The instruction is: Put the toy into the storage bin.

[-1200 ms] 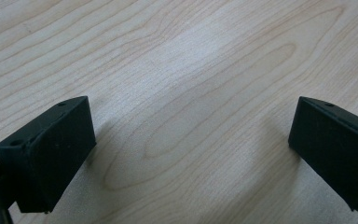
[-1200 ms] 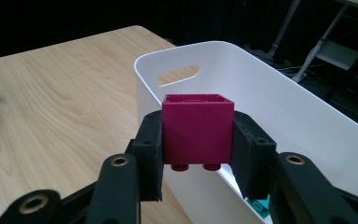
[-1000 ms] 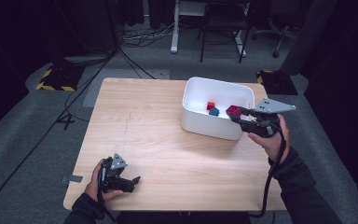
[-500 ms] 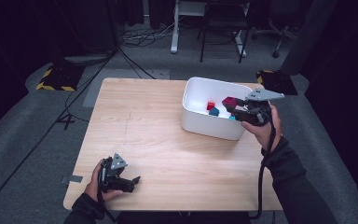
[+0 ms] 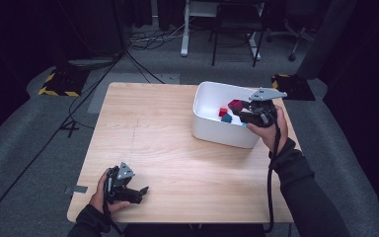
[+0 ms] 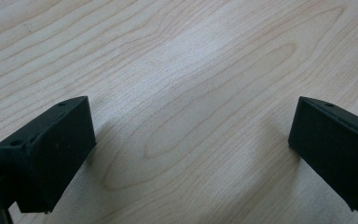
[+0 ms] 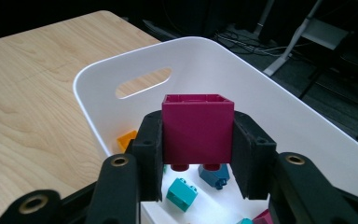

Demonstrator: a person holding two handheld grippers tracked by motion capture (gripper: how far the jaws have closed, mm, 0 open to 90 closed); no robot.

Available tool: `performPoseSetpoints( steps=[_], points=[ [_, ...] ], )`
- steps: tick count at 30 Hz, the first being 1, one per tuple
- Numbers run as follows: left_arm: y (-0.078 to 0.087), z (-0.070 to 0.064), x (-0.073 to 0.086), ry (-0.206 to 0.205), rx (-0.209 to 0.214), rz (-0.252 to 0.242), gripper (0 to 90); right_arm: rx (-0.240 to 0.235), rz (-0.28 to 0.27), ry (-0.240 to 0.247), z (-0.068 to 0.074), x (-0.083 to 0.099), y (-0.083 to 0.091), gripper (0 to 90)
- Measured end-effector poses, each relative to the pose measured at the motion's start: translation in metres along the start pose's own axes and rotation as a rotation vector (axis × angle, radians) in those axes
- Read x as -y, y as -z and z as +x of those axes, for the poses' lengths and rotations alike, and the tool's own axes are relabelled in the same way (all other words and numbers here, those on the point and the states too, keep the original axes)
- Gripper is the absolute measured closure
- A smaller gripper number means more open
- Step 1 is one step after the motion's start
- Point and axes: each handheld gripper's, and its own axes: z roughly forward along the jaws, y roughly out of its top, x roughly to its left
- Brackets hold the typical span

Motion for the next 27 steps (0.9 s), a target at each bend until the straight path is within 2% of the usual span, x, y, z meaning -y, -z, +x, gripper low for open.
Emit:
performPoseSetpoints(
  steps=[10,15,18,20,21,27],
  points=[
    [0.0001,0.0001,0.0000,-0.002,0.000,0.001,0.6,0.013,0.027,-0.027,-0.0038,-0.0010,-0.0097,59.1],
    [-0.0002,-0.0001,0.0001,0.000,0.000,-0.003,0.6,0.019,0.034,-0.017,-0.0032,-0.0010,-0.0104,58.5],
    [-0.0001,0.0000,0.0001,-0.001,0.000,-0.001,0.6,0.032,0.048,-0.020,-0.0039,-0.0008,-0.0104,55.2],
    [-0.0002,0.0000,0.0001,0.001,0.000,-0.003,0.6,0.028,0.050,-0.027,-0.0034,-0.0005,-0.0100,55.2],
    [-0.0001,0.0000,0.0001,0.000,0.000,-0.001,0.6,0.025,0.048,-0.010,-0.0041,-0.0002,-0.0099,55.2],
    [-0.0001,-0.0001,0.0001,0.000,0.000,-0.001,0.6,0.020,0.045,-0.019,-0.0019,-0.0008,-0.0101,54.6]
  ],
)
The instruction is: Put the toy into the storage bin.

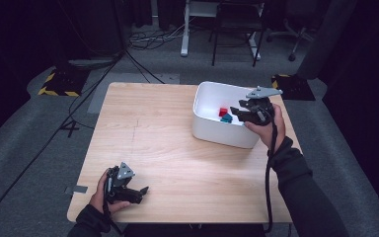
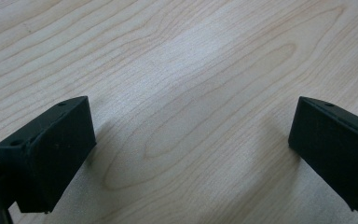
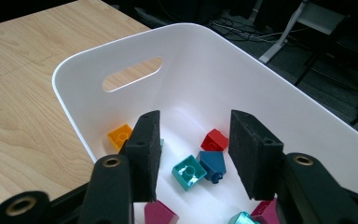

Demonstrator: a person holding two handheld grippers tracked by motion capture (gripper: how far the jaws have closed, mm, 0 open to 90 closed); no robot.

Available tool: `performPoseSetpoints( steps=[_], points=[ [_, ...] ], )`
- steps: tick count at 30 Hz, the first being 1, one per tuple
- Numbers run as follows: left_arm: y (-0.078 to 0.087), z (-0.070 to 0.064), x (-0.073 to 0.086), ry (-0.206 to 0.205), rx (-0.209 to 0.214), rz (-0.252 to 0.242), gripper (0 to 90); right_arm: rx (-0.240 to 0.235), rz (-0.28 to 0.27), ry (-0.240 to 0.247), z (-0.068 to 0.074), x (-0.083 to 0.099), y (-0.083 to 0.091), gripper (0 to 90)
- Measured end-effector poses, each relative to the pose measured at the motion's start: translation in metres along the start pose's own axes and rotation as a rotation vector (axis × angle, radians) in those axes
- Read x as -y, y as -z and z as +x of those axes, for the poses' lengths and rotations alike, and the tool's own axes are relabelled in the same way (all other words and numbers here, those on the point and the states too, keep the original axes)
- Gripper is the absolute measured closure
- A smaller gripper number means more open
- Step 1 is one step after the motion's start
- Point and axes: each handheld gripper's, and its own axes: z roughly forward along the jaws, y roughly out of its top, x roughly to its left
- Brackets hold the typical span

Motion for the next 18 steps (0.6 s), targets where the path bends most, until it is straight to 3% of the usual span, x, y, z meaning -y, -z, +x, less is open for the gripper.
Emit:
performPoseSetpoints(
  steps=[8,18],
  points=[
    [0.000,0.000,0.000,0.000,0.000,0.001,0.6,-0.008,-0.006,0.006,0.002,0.001,0.002,50.6],
    [0.000,0.000,0.000,-0.002,0.001,0.002,0.6,-0.011,-0.028,0.008,0.001,0.007,0.014,37.9]
  ],
)
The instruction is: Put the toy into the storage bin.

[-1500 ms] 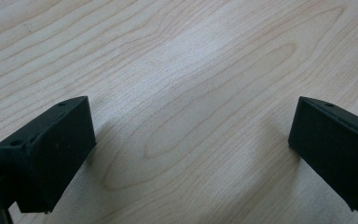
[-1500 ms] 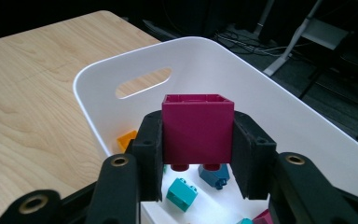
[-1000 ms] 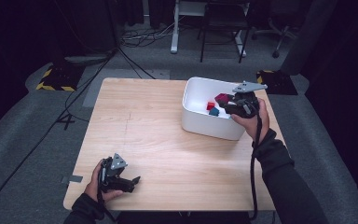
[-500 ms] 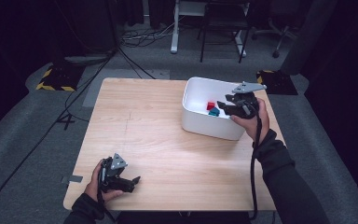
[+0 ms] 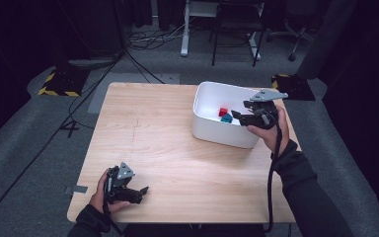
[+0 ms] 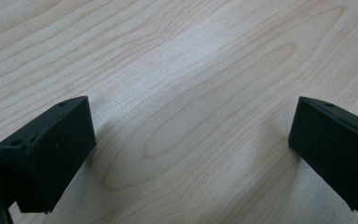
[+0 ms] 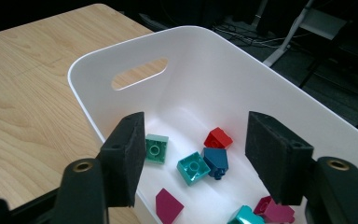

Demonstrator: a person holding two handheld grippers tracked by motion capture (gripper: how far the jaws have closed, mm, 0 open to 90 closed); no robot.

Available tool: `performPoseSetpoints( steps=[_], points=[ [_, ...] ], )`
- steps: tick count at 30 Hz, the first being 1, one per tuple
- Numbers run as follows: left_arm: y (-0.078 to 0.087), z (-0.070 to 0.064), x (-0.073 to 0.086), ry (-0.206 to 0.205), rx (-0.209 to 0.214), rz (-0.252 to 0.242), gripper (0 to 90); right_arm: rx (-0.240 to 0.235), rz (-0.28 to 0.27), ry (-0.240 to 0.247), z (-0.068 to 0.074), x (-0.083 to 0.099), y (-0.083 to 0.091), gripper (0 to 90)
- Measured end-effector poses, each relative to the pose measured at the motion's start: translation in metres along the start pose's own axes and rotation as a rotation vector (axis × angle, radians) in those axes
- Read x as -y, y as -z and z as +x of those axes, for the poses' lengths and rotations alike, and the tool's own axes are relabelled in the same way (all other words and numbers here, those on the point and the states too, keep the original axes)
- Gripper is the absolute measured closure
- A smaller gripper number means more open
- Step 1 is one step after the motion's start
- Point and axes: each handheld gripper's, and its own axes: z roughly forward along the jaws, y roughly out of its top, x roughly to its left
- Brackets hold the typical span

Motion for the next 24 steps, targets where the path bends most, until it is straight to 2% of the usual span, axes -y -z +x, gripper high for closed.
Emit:
performPoseSetpoints(
  steps=[3,8,13,14,24],
  points=[
    [0.000,0.000,0.000,0.001,0.000,-0.001,0.6,-0.004,0.001,0.003,0.001,0.003,0.004,32.8],
    [0.000,0.000,0.000,0.001,0.000,0.000,0.6,-0.008,-0.005,0.014,0.006,0.007,0.013,29.3],
    [0.000,0.000,0.000,0.001,-0.002,-0.001,0.6,-0.029,-0.018,0.036,0.013,0.011,0.022,28.1],
    [0.000,0.000,0.000,0.002,0.000,-0.001,0.6,-0.033,-0.025,0.052,0.015,0.012,0.024,28.0],
    [0.000,0.000,0.000,0.000,0.000,0.000,0.6,-0.049,-0.036,0.098,0.025,0.024,0.039,27.7]
  ],
)
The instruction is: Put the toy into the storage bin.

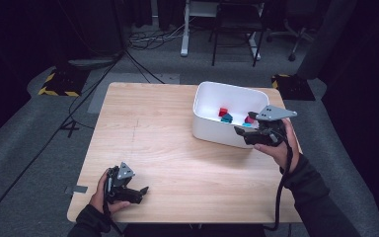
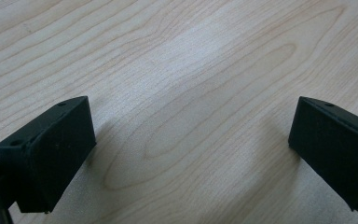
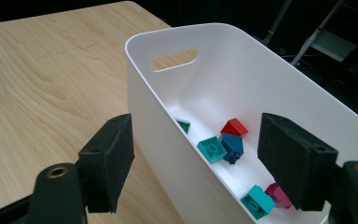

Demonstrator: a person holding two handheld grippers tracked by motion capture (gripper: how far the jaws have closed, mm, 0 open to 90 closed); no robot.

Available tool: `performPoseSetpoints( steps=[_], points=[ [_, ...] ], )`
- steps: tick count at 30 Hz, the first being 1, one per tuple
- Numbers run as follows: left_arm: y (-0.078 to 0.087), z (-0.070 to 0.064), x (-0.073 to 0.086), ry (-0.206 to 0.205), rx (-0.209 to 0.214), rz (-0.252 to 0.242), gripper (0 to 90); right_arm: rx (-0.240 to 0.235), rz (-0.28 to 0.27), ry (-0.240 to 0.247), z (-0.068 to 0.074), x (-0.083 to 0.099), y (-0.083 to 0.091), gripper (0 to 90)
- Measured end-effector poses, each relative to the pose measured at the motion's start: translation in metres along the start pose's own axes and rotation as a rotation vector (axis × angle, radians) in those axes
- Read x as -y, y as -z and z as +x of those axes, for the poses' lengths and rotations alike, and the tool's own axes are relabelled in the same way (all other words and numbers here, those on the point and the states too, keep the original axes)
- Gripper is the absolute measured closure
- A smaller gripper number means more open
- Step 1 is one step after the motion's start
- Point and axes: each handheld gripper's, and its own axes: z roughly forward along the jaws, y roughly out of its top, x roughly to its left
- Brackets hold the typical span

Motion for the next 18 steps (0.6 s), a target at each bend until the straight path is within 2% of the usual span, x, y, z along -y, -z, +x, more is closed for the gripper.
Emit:
performPoseSetpoints(
  steps=[7,9,18],
  points=[
    [0.000,0.000,0.000,0.001,-0.001,-0.001,0.6,-0.002,-0.022,0.000,0.003,0.009,0.014,27.4],
    [0.000,0.000,0.000,0.000,-0.002,0.000,0.6,-0.001,-0.022,0.015,0.005,0.012,0.017,27.0],
    [0.000,0.000,0.000,0.000,-0.002,0.000,0.6,-0.004,-0.021,0.026,0.014,0.031,0.026,26.7]
  ],
)
